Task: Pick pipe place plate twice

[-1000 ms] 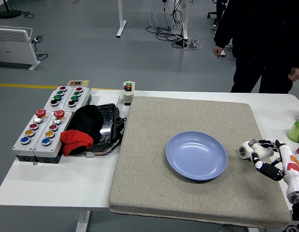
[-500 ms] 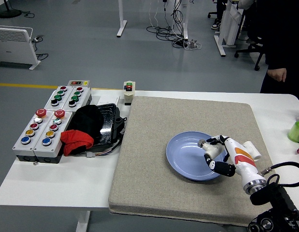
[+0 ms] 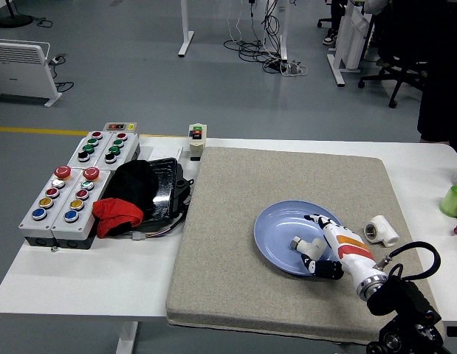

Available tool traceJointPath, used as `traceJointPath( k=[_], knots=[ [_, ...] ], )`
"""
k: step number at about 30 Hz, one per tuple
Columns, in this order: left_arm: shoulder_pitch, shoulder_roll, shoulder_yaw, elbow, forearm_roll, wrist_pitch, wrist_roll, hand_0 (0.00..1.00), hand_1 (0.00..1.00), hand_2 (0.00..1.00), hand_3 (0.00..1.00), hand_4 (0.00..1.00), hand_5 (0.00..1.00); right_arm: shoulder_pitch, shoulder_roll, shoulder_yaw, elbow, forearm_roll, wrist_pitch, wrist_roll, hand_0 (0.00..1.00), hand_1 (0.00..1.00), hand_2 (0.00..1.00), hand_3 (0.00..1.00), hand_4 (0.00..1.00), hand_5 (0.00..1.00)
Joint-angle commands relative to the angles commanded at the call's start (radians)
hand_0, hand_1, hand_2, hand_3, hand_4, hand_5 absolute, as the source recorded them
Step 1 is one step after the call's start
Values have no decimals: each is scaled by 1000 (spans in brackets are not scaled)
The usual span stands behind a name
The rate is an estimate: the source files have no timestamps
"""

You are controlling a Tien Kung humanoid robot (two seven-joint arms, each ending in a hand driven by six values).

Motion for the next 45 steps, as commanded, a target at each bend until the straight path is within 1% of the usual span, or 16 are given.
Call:
traceJointPath(
  k=[5,7,10,14,16,18,20,21,26,30,32,33,38,39,44,45],
  knots=[
    [0,0,0,0,0,1,0,697,664,683,618,284,998,-4,-1,16,13,2,1,-4,998,951,998,997,762,346],
    [1,0,0,0,-2,1,-1,697,664,683,618,284,998,-5,1,43,12,0,-24,2,998,951,998,997,762,346],
    [1,0,0,0,-1,1,-1,697,663,682,618,285,998,5,3,75,-10,-3,-55,5,998,946,998,977,755,348],
    [3,1,0,1,1,1,1,697,663,682,618,285,998,49,-1,142,-97,-8,-66,6,998,946,998,977,755,348],
    [4,1,0,0,1,1,1,697,661,682,618,285,998,67,-3,167,-138,-3,-67,13,998,941,998,959,742,338],
    [4,1,0,1,0,2,1,697,661,682,618,285,998,91,-7,196,-191,0,-58,21,998,941,998,959,742,338],
    [4,1,0,1,0,2,1,697,661,682,618,285,998,104,-10,208,-229,6,-54,26,998,941,998,959,742,338],
    [4,1,0,1,1,2,1,696,662,681,619,285,998,115,-14,215,-255,11,-47,25,998,933,998,935,734,337],
    [5,1,-1,1,2,2,1,696,662,681,619,285,998,131,-23,223,-307,38,-34,31,998,933,998,935,734,337],
    [4,0,-3,1,4,2,2,697,662,681,619,286,998,144,-18,222,-342,52,-26,36,991,920,998,930,727,333],
    [4,0,-8,1,10,2,4,697,662,681,619,286,998,156,-13,219,-372,51,-27,40,991,920,998,930,727,333],
    [3,0,-10,1,13,3,5,695,662,681,619,286,998,160,-11,218,-385,48,-27,41,915,875,971,884,704,327],
    [2,0,-15,2,19,2,8,695,662,681,619,286,998,172,-9,204,-432,27,-42,49,915,875,971,884,704,327],
    [2,0,-15,2,19,2,8,696,662,681,619,286,998,173,-9,202,-439,22,-41,52,785,782,854,834,672,306],
    [1,-2,-15,2,18,2,8,696,662,681,619,286,998,175,-13,195,-458,17,-38,60,785,782,854,834,672,306],
    [1,-2,-16,2,19,2,8,694,662,681,619,287,998,176,-13,194,-460,13,-41,62,618,658,685,754,609,266]
  ],
)
